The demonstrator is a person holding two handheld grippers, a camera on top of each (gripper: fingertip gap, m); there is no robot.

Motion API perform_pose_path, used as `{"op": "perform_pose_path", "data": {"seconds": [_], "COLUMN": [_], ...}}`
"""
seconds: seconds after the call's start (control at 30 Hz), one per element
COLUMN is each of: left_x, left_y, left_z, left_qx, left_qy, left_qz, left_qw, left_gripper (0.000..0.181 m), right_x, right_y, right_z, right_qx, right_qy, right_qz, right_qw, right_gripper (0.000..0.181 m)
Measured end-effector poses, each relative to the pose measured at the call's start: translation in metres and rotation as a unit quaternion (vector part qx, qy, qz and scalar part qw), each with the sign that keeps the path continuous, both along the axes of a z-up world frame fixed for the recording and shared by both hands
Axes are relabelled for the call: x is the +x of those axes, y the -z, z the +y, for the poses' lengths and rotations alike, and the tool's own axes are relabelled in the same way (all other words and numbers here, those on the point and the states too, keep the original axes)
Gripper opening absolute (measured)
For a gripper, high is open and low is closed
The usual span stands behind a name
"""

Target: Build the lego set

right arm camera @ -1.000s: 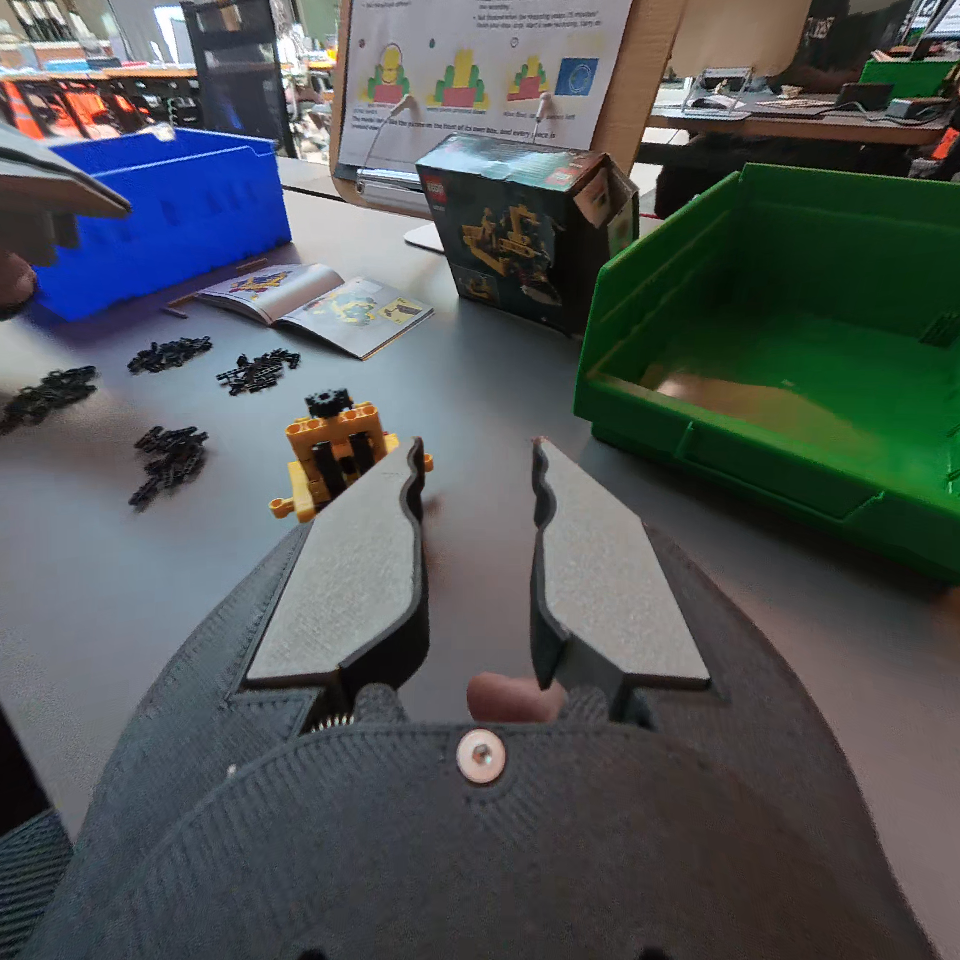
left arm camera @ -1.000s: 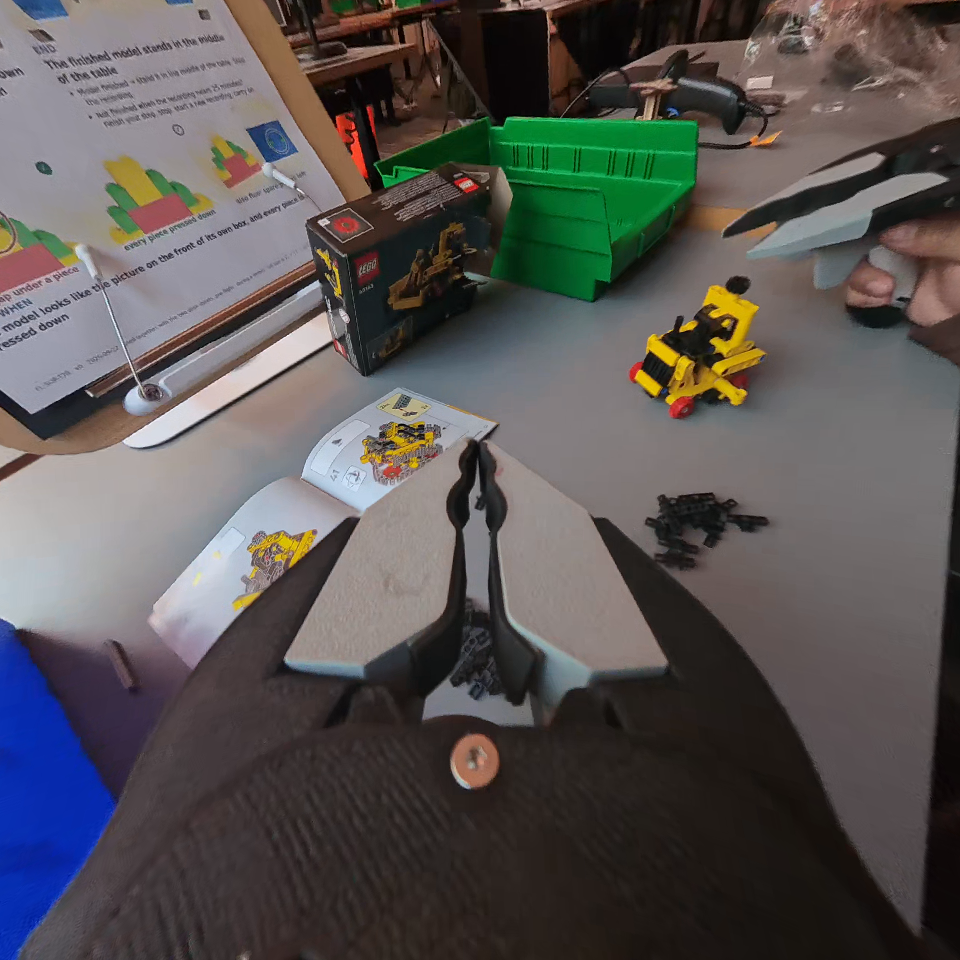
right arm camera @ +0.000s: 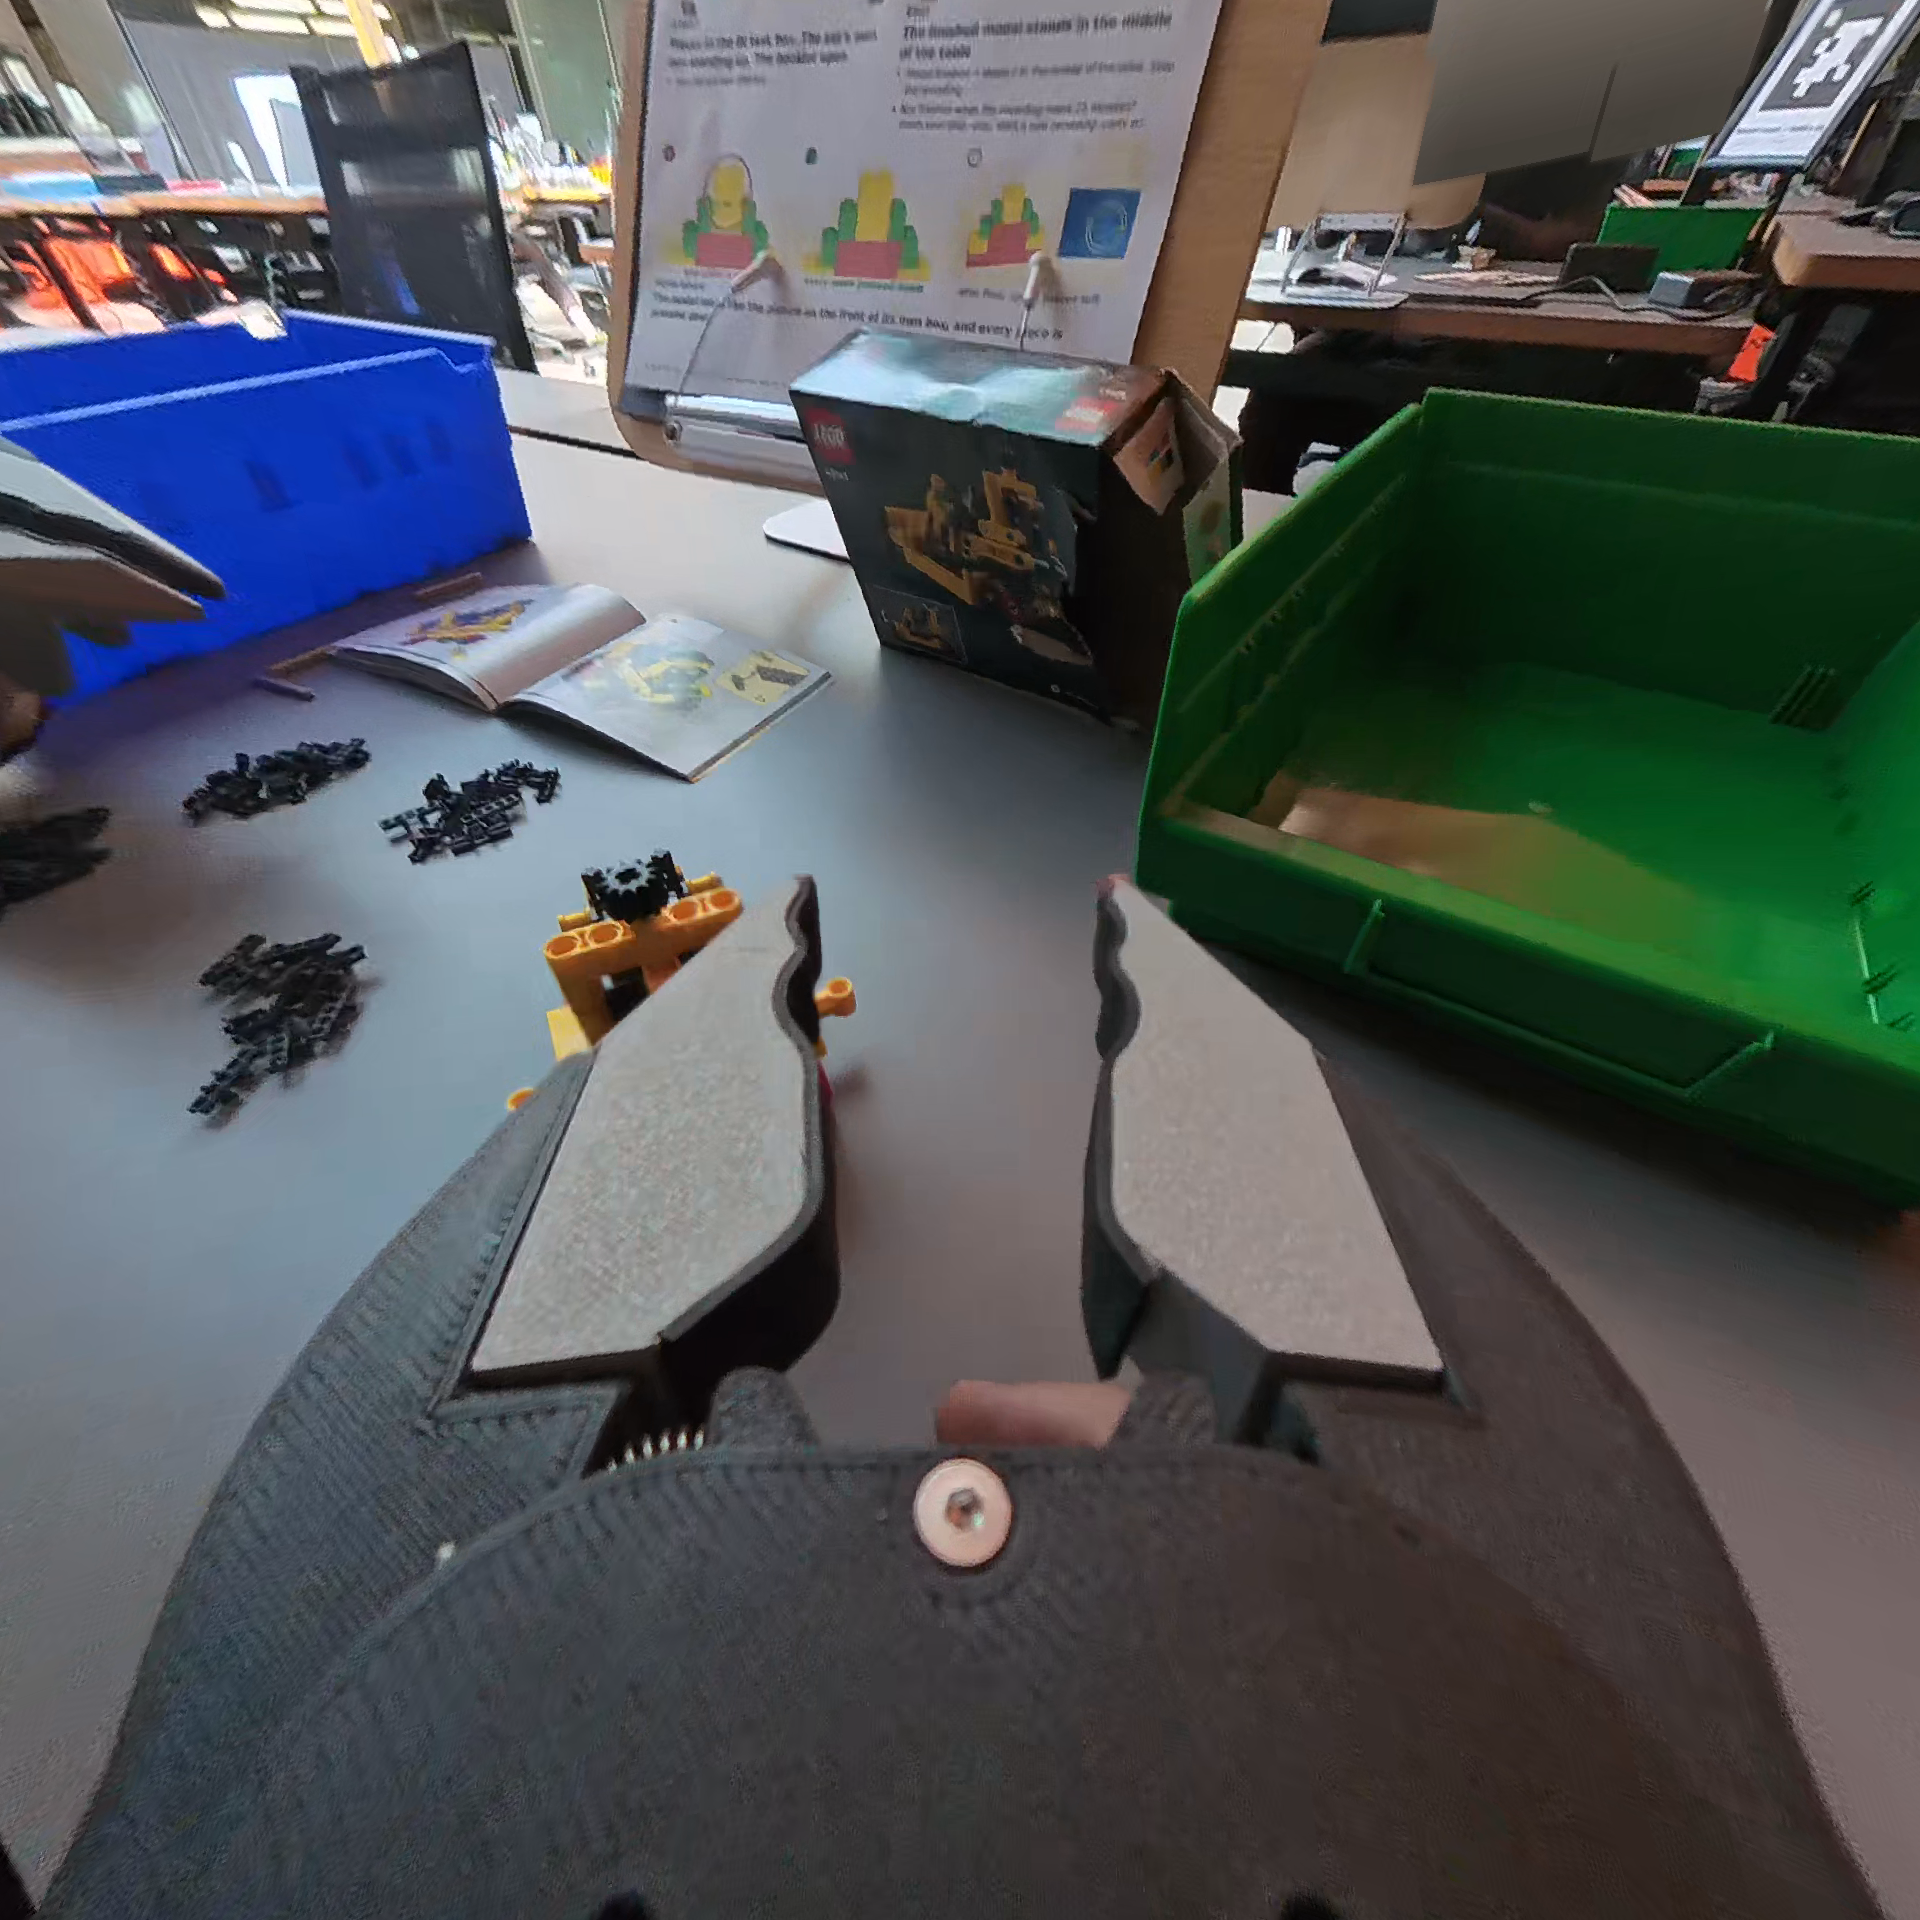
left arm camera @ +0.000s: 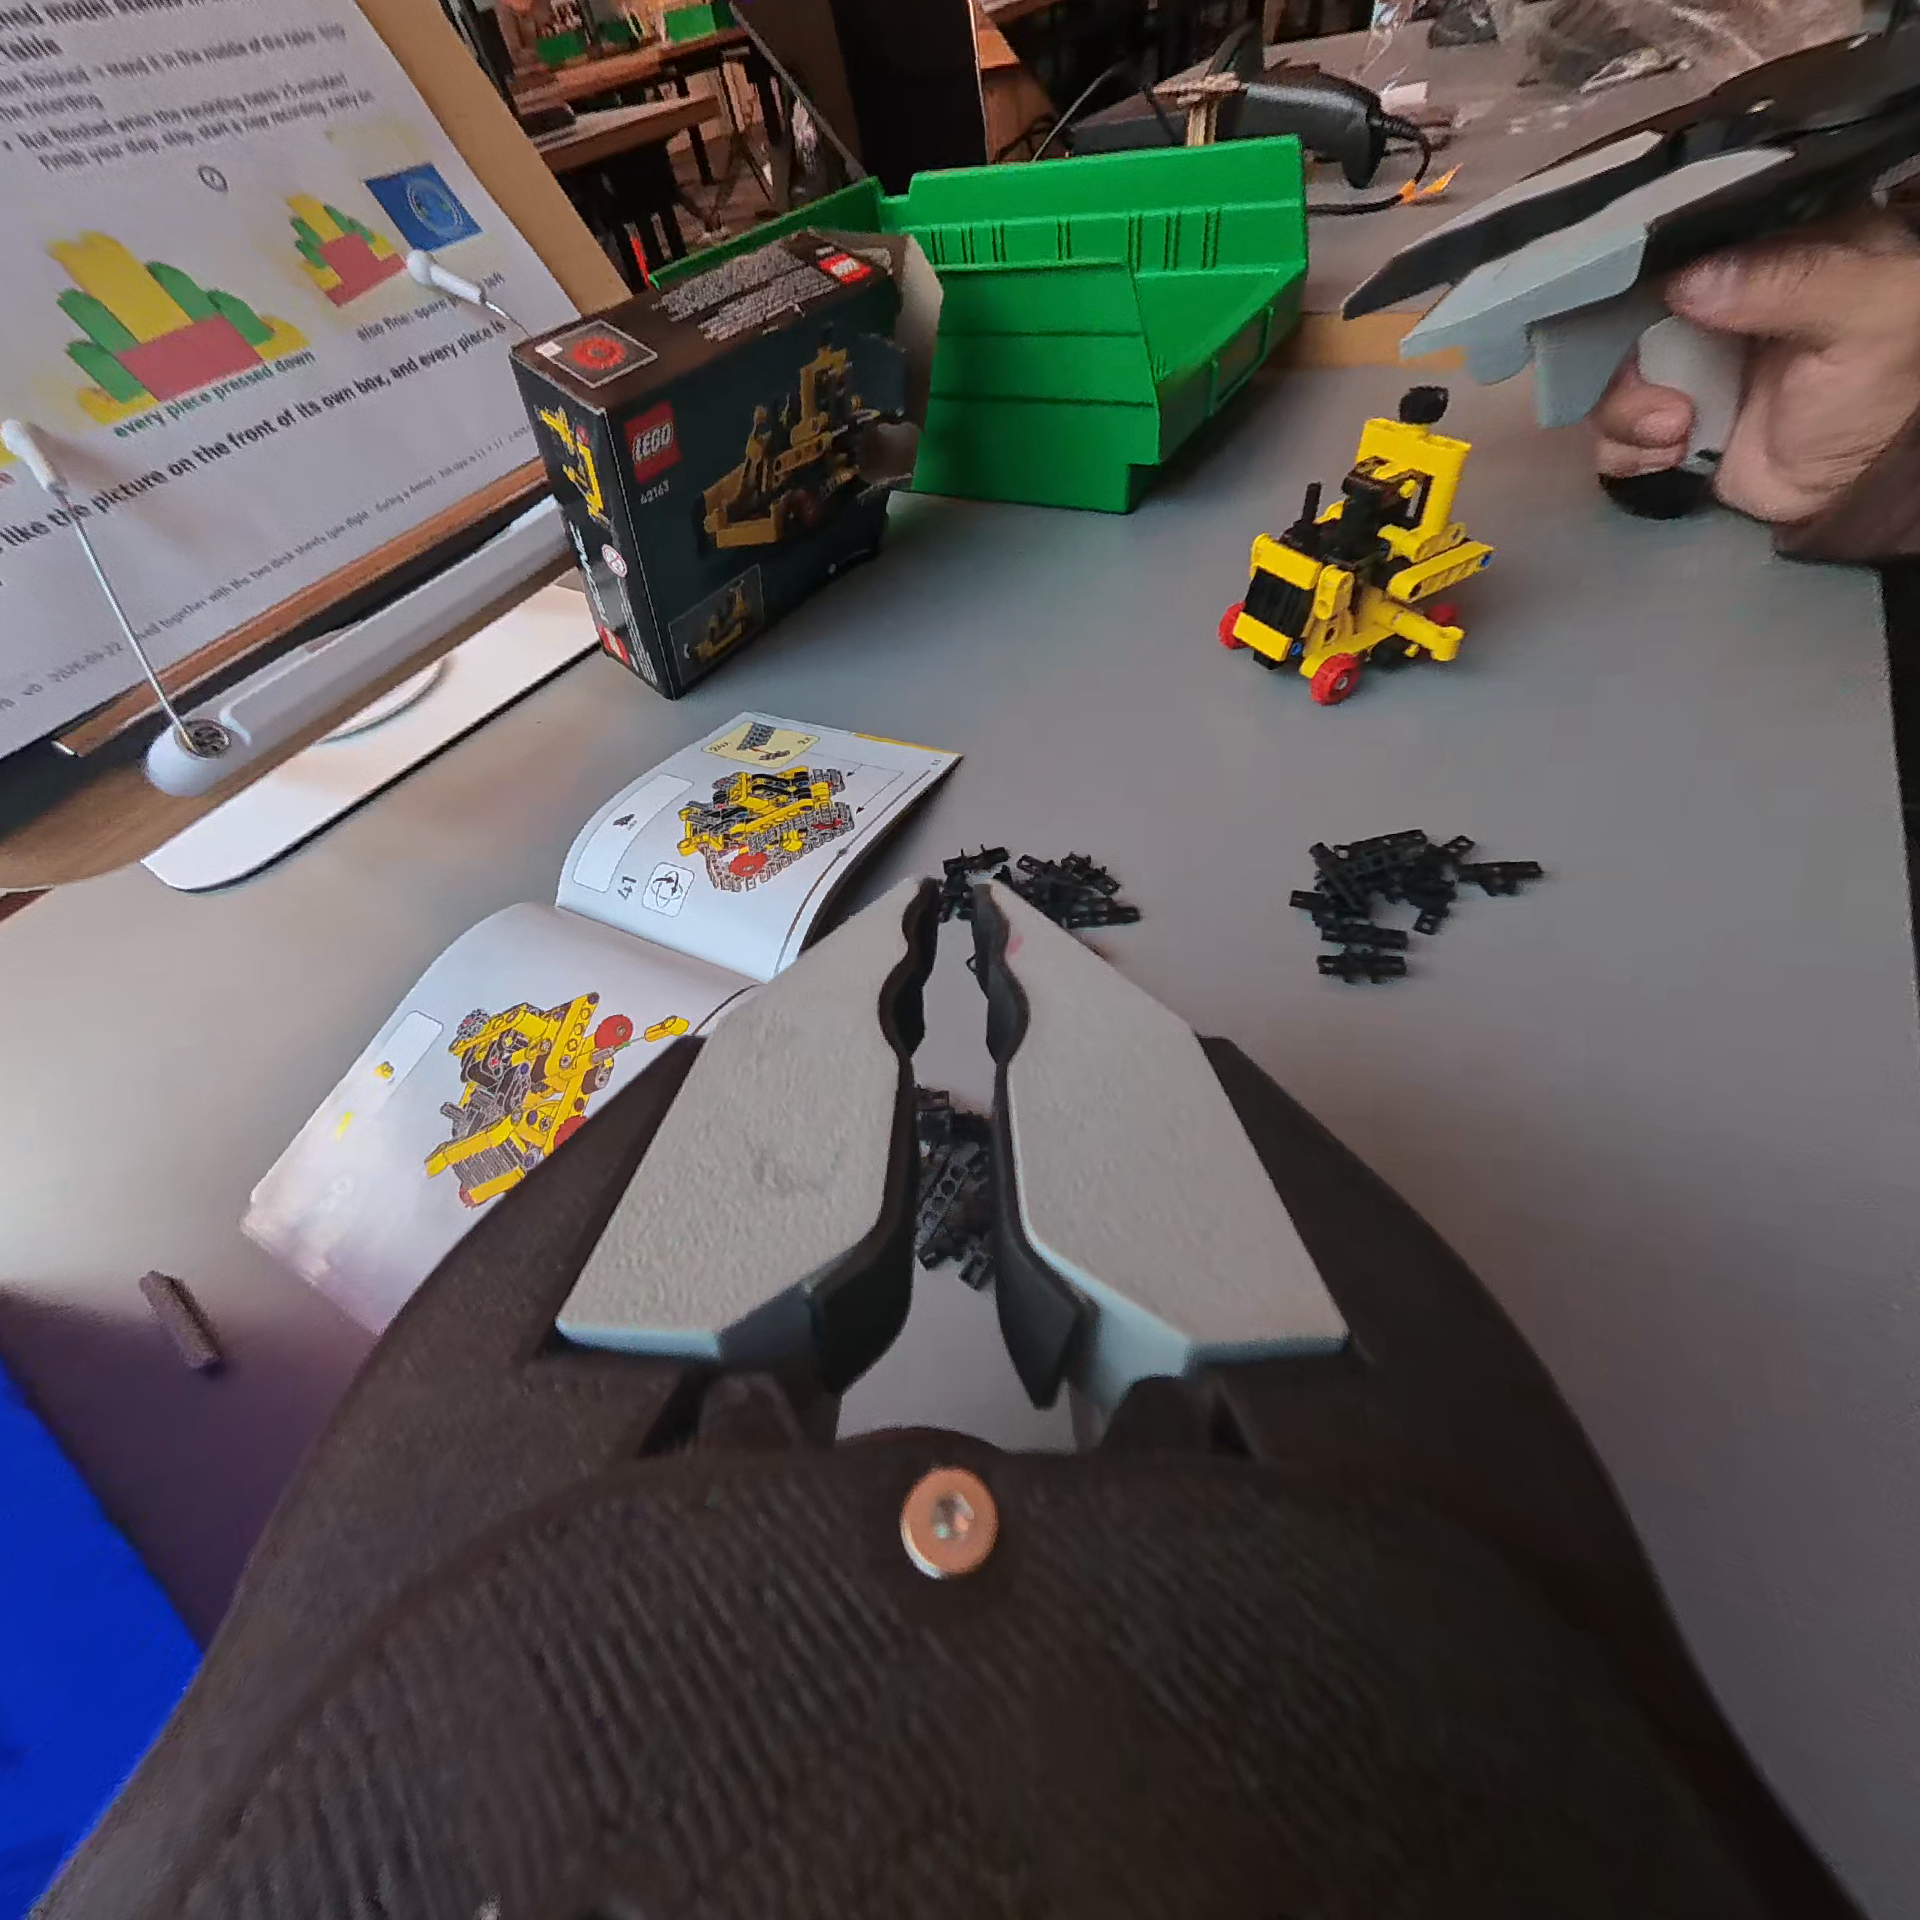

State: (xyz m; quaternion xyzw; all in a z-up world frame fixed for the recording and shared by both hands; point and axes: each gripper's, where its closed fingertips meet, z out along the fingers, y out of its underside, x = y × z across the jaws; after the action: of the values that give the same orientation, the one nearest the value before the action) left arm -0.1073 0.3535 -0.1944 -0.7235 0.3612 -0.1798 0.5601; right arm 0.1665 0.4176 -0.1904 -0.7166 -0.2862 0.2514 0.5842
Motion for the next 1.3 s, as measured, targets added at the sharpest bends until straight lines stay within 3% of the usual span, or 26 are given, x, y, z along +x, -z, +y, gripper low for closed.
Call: {"op": "perform_pose_path", "data": {"seconds": [0.23,0.57,0.83,1.3], "left_x": [-0.007,-0.017,-0.019,-0.026], "left_y": [0.021,0.011,0.008,0.002], "left_z": [0.011,0.018,0.017,0.033], "left_qx": [-0.016,0.031,0.03,0.02], "left_qy": [-0.017,-0.062,-0.062,-0.082], "left_qz": [0.05,0.051,0.036,-0.005], "left_qw": [0.998,0.996,0.997,0.996], "left_gripper": [0.007,0.007,0.003,0.003], "right_x": [-0.024,-0.024,-0.032,-0.025], "right_y": [-0.012,-0.011,-0.004,-0.009], "right_z": [0.008,0.007,0.006,0.009], "right_qx": [0.001,-0.004,0.009,0.009], "right_qy": [-0.039,-0.036,-0.029,-0.024], "right_qz": [0.054,0.052,0.001,0.026], "right_qw": [0.998,0.998,1.0,0.999], "right_gripper": [0.053,0.062,0.061,0.058]}}
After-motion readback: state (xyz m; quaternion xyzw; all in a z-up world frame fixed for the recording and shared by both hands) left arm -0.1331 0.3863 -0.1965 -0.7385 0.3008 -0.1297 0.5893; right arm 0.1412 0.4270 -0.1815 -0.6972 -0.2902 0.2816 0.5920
